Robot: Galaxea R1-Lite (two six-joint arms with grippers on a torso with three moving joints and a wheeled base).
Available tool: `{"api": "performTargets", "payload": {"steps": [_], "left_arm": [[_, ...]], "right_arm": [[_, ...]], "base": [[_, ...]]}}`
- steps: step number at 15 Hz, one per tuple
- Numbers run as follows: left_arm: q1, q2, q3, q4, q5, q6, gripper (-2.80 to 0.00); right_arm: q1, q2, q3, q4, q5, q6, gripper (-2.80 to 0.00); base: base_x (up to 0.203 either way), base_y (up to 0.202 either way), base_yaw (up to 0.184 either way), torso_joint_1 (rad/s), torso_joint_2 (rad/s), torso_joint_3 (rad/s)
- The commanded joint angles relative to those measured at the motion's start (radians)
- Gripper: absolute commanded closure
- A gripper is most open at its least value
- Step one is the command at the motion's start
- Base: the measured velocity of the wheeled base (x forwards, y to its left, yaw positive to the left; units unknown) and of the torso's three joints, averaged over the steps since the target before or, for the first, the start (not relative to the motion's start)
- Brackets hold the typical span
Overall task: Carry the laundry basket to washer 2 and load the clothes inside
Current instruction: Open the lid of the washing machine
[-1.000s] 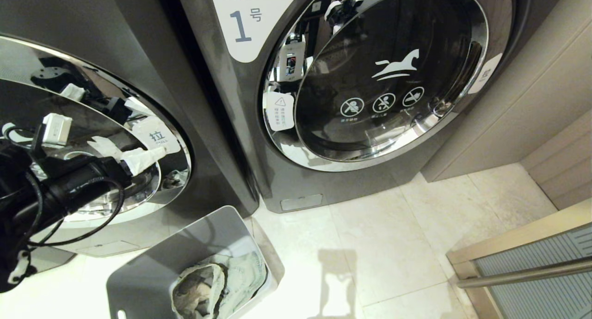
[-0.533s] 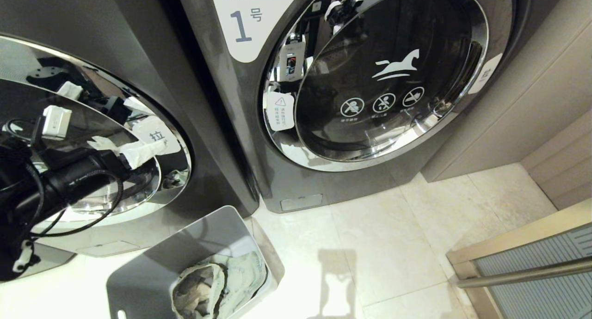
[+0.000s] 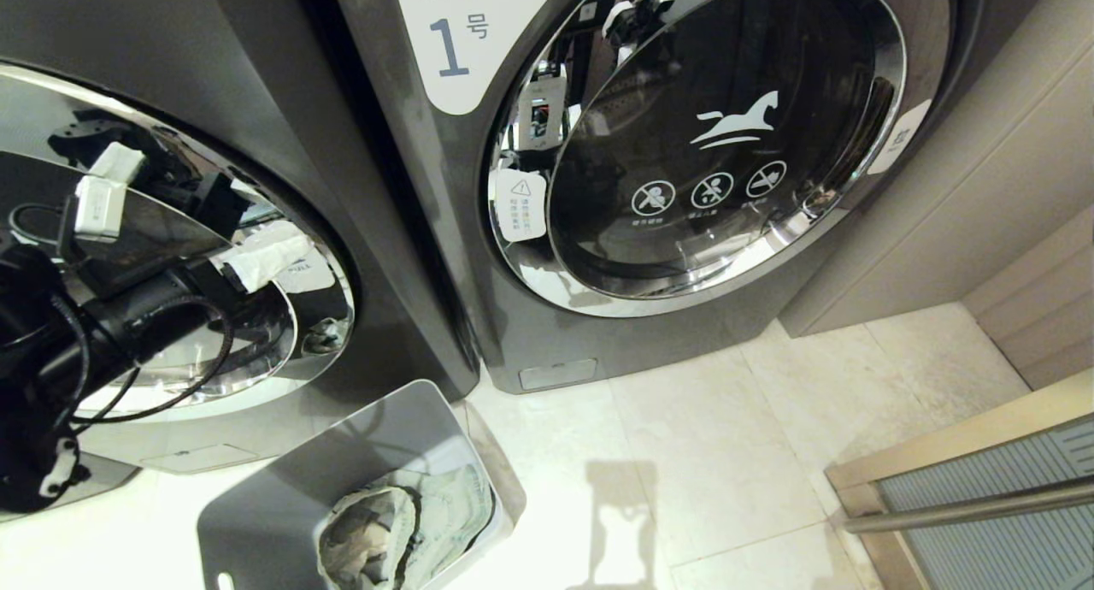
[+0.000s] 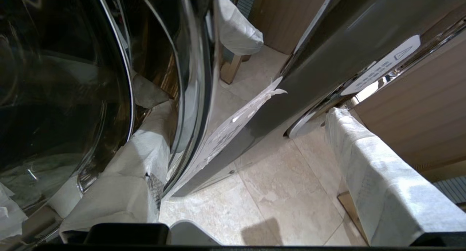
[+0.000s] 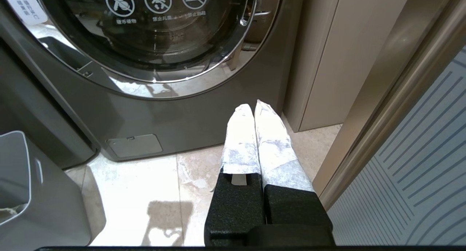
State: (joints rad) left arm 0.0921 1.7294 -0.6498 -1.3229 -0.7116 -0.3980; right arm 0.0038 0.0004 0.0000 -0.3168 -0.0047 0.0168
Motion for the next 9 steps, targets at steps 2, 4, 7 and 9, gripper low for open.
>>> {"api": "performTargets", "payload": {"steps": [2, 4, 7, 9], "left_arm": [[-0.027, -0.004, 0.01, -0.007, -0.012, -0.004, -2.8], [-0.028, -0.01, 0.03, -0.01, -0.012, -0.004, -2.8], [-0.016, -0.026, 0.08, -0.015, -0.006, 0.005, -2.8], [0.006, -0.044, 0.11, -0.013, -0.004, 0.008, -2.8]], "right_arm": [[0.001, 0.001, 0.04, -0.002, 0.0, 0.0, 0.0], [0.001, 0.001, 0.04, -0.002, 0.0, 0.0, 0.0], [0.001, 0.001, 0.04, -0.002, 0.0, 0.0, 0.0], [0.001, 0.001, 0.04, -0.002, 0.0, 0.0, 0.0]], "base": [[0.0, 0.0, 0.0, 0.0, 0.0, 0.0], [0.0, 0.0, 0.0, 0.0, 0.0, 0.0], [0.0, 0.0, 0.0, 0.0, 0.0, 0.0], [0.0, 0.0, 0.0, 0.0, 0.0, 0.0]]}}
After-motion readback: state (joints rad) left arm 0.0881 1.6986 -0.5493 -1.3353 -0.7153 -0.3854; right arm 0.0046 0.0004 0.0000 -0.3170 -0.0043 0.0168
